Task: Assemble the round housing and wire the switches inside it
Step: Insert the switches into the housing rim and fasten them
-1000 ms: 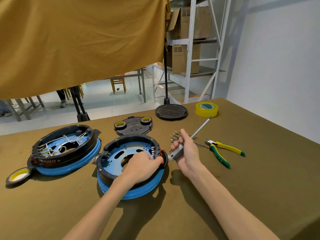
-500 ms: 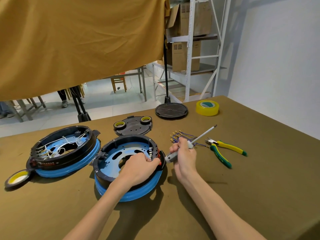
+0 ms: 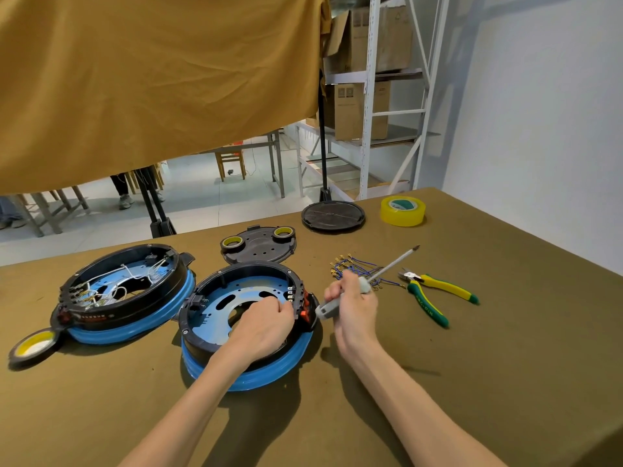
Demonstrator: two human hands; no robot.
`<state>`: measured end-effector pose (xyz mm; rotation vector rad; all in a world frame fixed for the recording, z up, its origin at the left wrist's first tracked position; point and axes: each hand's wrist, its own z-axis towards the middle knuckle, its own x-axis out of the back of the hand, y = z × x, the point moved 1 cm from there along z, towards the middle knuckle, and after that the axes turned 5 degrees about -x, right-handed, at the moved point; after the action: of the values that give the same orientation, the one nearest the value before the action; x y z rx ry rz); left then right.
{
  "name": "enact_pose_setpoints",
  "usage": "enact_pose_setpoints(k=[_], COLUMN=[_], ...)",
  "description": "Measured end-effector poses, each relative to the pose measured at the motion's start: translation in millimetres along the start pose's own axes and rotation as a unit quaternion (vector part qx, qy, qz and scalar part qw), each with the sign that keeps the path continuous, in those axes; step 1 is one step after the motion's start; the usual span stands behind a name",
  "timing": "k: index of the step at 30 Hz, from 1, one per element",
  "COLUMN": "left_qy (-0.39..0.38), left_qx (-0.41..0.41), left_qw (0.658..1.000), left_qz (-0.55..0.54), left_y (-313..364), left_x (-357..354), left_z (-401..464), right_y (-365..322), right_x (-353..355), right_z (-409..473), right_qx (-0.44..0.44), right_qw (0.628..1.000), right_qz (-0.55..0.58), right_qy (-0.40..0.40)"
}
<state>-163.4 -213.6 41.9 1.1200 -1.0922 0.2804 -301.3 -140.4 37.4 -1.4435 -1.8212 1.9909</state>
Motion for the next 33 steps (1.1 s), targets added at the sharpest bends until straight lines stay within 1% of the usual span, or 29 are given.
enact_pose_setpoints(k=[2,5,6,9,10,12,14,17,20,23,26,31,33], left_qy=[-0.007,-0.005,-0.005,-0.010,-0.008,0.002,0.013,0.018,0.027,0.044,0.048,0.036,0.030], left_qx=[0.005,0.012,0.015,0.017,0.018,0.026,0.034,0.026,0.024,-0.003,-0.016,-0.006,-0.002], left_qw=[1.000,1.000,1.000,1.000,1.000,1.000,0.998,0.997,0.996,0.997,0.997,0.998,0.999], left_qz=[0.001,0.007,0.007,0.004,0.003,-0.011,-0.048,-0.076,-0.087,-0.058,-0.053,-0.041,-0.039], left_y=[0.8,1.0,0.3,-1.1,-0.6,1.0,1.8,-1.6,-3.8,-7.1,-10.7,-10.5,-11.3], left_x=[0.8,2.7,2.7,2.0,2.5,4.5,7.4,10.3,7.7,5.0,1.9,2.6,2.8], left_z=[-1.0,-1.6,-1.7,-2.3,-2.2,-2.0,-2.6,-3.6,-2.4,0.4,3.2,5.9,6.9], right_y=[-5.0,9.1,10.9,-1.2,-0.4,12.6,22.6,8.3,2.4,14.4,23.0,13.8,19.1], right_x=[0.2,-3.5,-2.8,0.2,-2.1,-9.6,-13.8,-8.7,-1.6,-6.8,-10.0,-0.3,-6.7], right_z=[5.3,-1.6,-2.8,4.4,3.4,-7.6,-15.9,-7.4,-1.2,-1.6,-3.5,1.4,-2.0], right_qx=[0.010,-0.010,-0.011,0.006,0.010,0.007,0.012,0.029,0.028,0.019,-0.002,0.003,-0.009], right_qw=[0.999,1.000,1.000,1.000,1.000,0.999,0.996,0.998,0.999,0.999,0.999,1.000,1.000], right_qz=[0.036,-0.026,-0.026,0.030,0.023,-0.047,-0.086,-0.058,-0.023,-0.035,-0.048,0.000,-0.012], right_qy=[0.011,-0.003,-0.007,0.003,0.002,-0.016,-0.036,-0.017,-0.006,-0.011,-0.005,-0.003,-0.004])
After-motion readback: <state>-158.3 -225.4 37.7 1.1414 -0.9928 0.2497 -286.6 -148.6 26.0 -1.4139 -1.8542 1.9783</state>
